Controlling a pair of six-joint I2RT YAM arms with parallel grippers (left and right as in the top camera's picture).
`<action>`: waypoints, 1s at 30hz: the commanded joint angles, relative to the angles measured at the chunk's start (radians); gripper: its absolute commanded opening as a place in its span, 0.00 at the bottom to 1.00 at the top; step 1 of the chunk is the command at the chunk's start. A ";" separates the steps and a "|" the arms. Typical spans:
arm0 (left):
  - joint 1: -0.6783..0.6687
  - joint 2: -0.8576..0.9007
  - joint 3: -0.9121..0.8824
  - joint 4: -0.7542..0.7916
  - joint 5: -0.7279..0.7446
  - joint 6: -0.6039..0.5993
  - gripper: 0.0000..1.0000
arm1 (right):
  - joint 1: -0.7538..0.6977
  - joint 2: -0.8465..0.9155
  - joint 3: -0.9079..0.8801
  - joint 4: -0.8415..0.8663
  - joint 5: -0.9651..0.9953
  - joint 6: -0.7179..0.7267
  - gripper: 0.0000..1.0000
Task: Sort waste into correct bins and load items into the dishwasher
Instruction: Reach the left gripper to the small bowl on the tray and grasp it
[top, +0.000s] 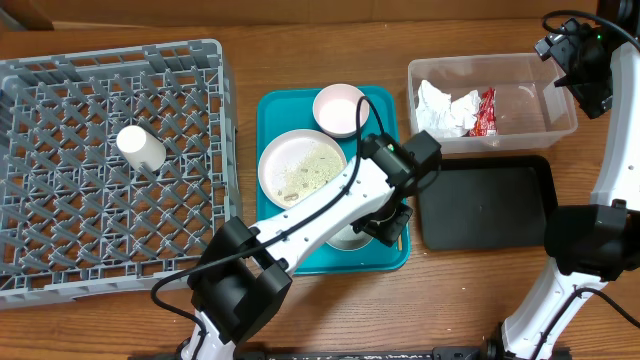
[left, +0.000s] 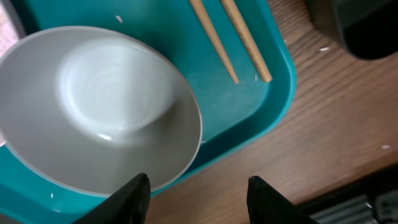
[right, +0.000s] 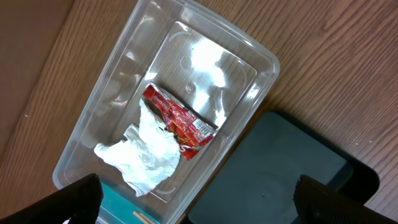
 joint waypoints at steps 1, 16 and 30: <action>-0.006 0.009 -0.064 0.016 -0.047 -0.020 0.52 | -0.002 -0.006 0.001 0.003 0.010 0.004 1.00; -0.011 0.009 -0.178 0.090 -0.040 0.034 0.46 | -0.002 -0.006 0.001 0.004 0.010 0.004 1.00; -0.013 0.009 -0.196 0.096 -0.035 0.082 0.39 | -0.002 -0.006 0.001 0.003 0.010 0.004 1.00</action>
